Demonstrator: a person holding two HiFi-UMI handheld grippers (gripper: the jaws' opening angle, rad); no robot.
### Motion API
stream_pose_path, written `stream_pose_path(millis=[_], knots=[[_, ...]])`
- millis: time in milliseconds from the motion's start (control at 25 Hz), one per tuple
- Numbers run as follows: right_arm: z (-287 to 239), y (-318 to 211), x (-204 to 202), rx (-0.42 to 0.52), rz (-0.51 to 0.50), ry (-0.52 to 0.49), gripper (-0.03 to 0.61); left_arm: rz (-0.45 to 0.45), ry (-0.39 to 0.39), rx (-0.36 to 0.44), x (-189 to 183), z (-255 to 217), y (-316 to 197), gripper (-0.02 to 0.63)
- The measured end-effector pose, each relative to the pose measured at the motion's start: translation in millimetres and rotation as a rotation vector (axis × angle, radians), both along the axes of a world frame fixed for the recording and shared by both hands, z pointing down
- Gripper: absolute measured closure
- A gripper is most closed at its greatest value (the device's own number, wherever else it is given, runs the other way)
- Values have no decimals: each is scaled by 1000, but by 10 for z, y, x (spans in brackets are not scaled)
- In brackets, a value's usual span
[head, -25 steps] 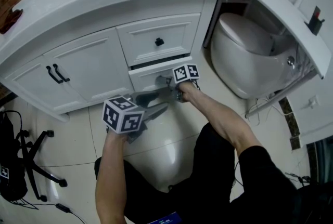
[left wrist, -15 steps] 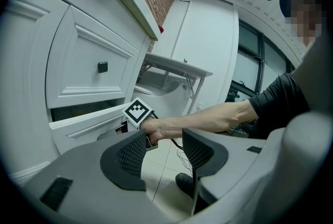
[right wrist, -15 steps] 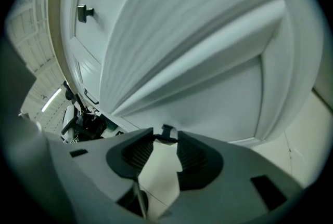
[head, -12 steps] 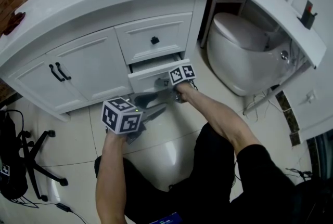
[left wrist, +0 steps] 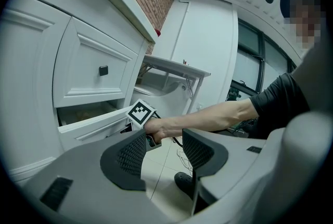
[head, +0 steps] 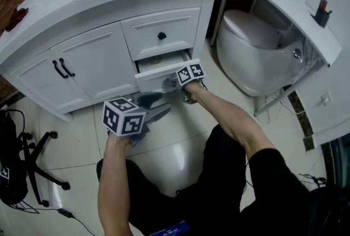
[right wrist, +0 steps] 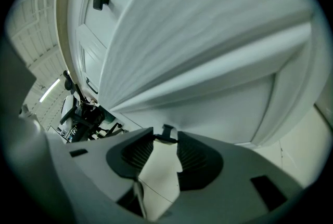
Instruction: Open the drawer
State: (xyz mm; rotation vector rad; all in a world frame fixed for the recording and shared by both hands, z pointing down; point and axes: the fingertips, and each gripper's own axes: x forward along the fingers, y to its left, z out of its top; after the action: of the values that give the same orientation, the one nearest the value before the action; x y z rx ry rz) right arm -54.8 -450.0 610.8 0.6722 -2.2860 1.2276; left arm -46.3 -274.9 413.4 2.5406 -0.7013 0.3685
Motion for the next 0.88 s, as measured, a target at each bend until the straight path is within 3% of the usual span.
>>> stream_pose_path(millis=[880], knots=[[-42, 384, 102, 44, -76, 103, 421, 55, -7, 18, 226, -90, 286, 399]])
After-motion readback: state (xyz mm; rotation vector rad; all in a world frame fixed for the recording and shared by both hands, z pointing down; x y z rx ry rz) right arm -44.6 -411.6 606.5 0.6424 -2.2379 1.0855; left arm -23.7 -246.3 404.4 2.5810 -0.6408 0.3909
